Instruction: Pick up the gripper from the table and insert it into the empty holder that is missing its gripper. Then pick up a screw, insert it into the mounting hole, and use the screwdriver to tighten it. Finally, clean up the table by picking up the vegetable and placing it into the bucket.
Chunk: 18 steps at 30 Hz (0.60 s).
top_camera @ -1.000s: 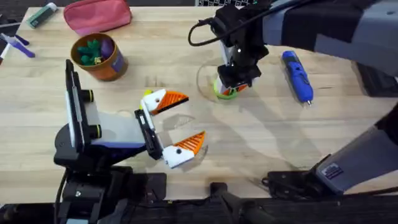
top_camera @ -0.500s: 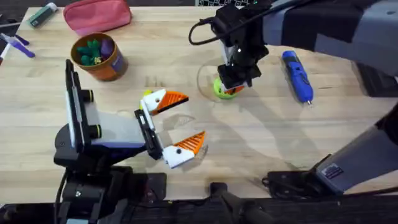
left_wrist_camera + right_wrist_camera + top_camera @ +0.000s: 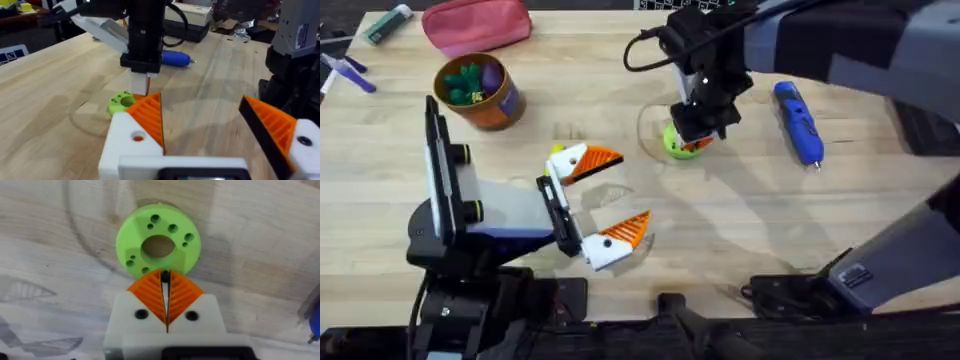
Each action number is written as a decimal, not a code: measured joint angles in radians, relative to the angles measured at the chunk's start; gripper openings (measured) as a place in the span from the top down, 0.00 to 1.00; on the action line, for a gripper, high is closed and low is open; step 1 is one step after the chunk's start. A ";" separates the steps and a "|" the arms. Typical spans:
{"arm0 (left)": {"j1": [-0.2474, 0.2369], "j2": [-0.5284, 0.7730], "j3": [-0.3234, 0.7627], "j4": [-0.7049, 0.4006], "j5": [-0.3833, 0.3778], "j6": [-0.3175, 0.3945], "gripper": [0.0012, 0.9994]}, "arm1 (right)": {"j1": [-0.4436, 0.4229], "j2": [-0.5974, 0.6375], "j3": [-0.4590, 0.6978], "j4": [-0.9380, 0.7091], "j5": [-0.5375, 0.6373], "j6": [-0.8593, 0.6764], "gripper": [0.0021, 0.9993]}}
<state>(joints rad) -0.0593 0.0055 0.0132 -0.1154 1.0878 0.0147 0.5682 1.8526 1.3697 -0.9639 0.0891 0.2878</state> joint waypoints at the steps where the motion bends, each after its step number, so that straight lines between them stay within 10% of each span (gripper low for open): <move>1: 0.000 0.000 0.000 0.000 0.000 0.000 0.05 | 0.000 -0.010 0.000 -0.003 0.000 0.000 1.00; 18: 0.000 0.000 0.000 0.000 0.000 0.000 0.05 | 0.027 -0.227 0.250 -0.256 0.001 -0.050 1.00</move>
<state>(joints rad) -0.0593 0.0055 0.0132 -0.1154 1.0878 0.0151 0.5955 1.6253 1.6192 -1.2195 0.0898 0.2374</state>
